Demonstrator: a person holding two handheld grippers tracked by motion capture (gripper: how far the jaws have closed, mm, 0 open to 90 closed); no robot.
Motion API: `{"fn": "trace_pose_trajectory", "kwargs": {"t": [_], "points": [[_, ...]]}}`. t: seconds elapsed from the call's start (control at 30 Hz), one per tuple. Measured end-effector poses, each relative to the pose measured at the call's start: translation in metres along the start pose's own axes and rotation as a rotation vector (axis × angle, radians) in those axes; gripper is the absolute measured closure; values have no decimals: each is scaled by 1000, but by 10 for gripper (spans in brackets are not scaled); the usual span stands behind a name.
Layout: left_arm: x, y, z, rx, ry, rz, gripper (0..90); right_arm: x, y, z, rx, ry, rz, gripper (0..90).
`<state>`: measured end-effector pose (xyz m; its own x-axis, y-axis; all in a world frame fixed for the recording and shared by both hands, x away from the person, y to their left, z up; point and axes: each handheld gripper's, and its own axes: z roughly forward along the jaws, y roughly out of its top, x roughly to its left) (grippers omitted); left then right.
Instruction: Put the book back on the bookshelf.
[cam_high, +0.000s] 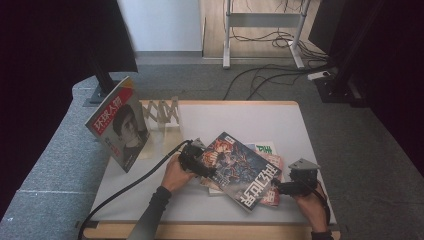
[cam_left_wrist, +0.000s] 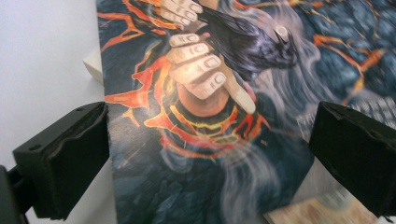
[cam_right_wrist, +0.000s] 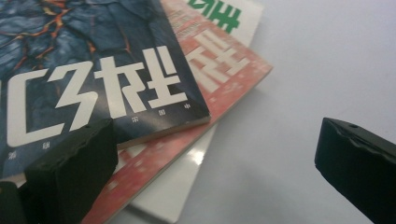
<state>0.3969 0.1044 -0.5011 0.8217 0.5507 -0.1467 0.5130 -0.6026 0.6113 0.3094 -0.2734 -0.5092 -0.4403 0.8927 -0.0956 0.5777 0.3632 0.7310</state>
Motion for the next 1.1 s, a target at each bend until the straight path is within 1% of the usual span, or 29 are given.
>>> {"fn": "trace_pose_trajectory", "kwargs": {"t": [0.07,0.13,0.17,0.23,0.27,0.3,0.33,0.37,0.4,0.43,0.53,0.57,0.6,0.63,0.67,0.7,0.73,0.77,0.8,0.87,0.9,0.93,0.97,1.0,1.03,1.1], "points": [[-2,-2,-1,-1,-3,-5,0,-2,2,2,4,-7,4,0],[-5,-6,-3,-2,-8,-11,0,-9,7,6,17,-22,12,0],[-8,-8,-4,-3,-9,-13,0,-9,7,6,17,-22,12,0],[-16,-14,-7,3,-14,-12,0,-16,12,12,26,-35,20,0],[-16,-14,-7,3,-14,-12,0,-19,14,14,26,-39,25,0],[-19,-15,-8,5,-15,-8,0,-19,14,14,26,-39,25,0],[-25,-19,-10,13,-12,3,0,-23,18,17,32,-45,31,0],[-25,-19,-10,13,-12,3,0,-23,18,17,32,-45,31,0],[-28,-21,-11,14,-13,4,0,-28,21,21,28,-46,40,0],[-31,-23,-13,14,-18,2,0,-28,21,21,28,-46,40,0],[-39,-30,-17,-1,-42,-13,0,-34,27,28,29,-47,52,0],[-44,-35,-19,-9,-55,-21,0,-37,30,32,29,-47,60,2],[-47,-37,-20,-10,-60,-19,0,-38,32,34,30,-48,59,4],[-47,-37,-20,-10,-60,-19,0,-38,32,34,30,-48,59,4],[-53,-42,-22,-16,-73,-24,0,-40,37,38,34,-51,61,9],[-53,-42,-22,-16,-73,-24,0,-40,37,38,34,-51,61,9],[-56,-44,-23,-18,-79,-28,0,-41,39,40,36,-54,60,11],[-62,-48,-24,-20,-91,-22,0,-42,44,44,40,-60,60,22],[-66,-49,-25,-20,-95,-20,0,-43,46,47,42,-61,58,28],[-73,-53,-26,-18,-106,-3,0,-43,51,52,42,-66,59,54],[-77,-55,-26,-17,-104,3,0,-43,54,55,43,-72,61,79],[-77,-55,-26,-17,-104,3,0,-43,56,58,44,-77,63,100],[-85,-56,-27,1,-87,28,0,-42,58,61,46,-81,59,101],[-88,-56,-27,8,-85,36,0,-43,60,64,40,-80,63,102],[-88,-56,-27,8,-85,36,0,-43,60,64,40,-80,63,102],[-93,-58,-27,7,-103,40,0,-43,62,69,41,-83,65,117]]}}
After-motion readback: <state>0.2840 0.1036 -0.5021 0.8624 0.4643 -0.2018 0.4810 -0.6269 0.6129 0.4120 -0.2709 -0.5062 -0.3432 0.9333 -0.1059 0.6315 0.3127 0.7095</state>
